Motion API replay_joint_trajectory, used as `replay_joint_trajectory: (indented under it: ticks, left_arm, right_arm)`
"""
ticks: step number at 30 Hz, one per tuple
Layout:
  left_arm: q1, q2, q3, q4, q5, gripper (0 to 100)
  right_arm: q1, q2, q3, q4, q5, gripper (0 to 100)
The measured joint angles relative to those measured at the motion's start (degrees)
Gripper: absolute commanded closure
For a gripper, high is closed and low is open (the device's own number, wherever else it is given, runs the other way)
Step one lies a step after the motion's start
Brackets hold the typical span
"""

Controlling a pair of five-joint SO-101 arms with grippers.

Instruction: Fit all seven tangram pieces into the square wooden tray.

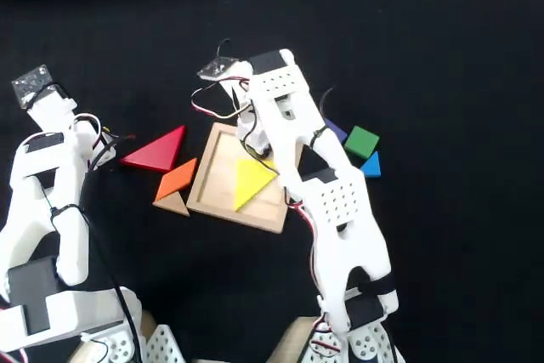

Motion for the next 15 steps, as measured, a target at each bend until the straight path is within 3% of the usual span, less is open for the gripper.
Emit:
replay_joint_trajectory:
  ticks: [10,15]
  left_arm:
    - [0.0,0.0,0.0,0.0,0.0,84]
    - [0.0,0.0,0.0,0.0,0.0,84]
  right_arm:
    - [-0.1,0.0,-0.8,2.2,0.0,98.8]
    - [-3.4,-0.4,-1.1,2.3,0.0,98.8]
